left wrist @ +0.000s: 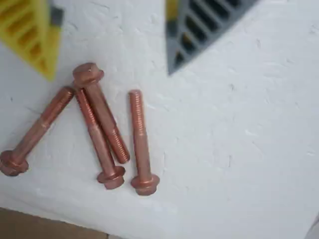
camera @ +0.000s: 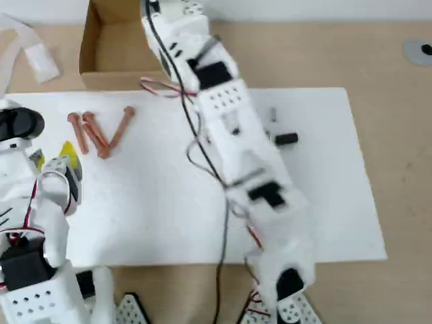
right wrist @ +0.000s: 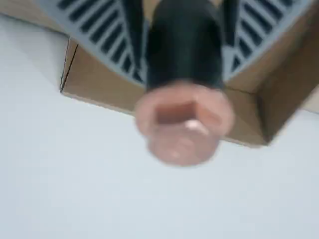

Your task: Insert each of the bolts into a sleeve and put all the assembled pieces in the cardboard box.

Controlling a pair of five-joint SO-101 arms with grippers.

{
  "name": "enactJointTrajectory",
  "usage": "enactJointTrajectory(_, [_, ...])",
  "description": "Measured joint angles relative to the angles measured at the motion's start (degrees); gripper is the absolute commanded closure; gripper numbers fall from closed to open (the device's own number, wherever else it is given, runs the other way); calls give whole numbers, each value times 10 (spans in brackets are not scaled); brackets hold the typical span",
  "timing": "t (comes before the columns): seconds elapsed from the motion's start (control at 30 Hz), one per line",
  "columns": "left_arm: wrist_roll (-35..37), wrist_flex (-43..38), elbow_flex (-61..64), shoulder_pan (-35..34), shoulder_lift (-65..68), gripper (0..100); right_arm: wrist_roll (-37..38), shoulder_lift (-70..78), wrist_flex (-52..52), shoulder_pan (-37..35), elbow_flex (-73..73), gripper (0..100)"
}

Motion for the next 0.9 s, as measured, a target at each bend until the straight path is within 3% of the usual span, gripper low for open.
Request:
enactJointTrajectory(0.2, [0,-21,4,0,1,844,32,298,0,14,-280,986])
enactJointTrajectory(0.33, [0,-36,6,0,1,844,42,439,0,15,-394,985])
enactJointTrajectory(0.43, [0,-37,6,0,1,844,44,469,3,15,-416,958])
enactJointTrajectory(0.67, [0,-37,6,0,4,842,44,469,91,15,-443,758])
enactJointTrajectory(0.9, [0,-39,33,0,6,840,45,460,165,15,-453,714])
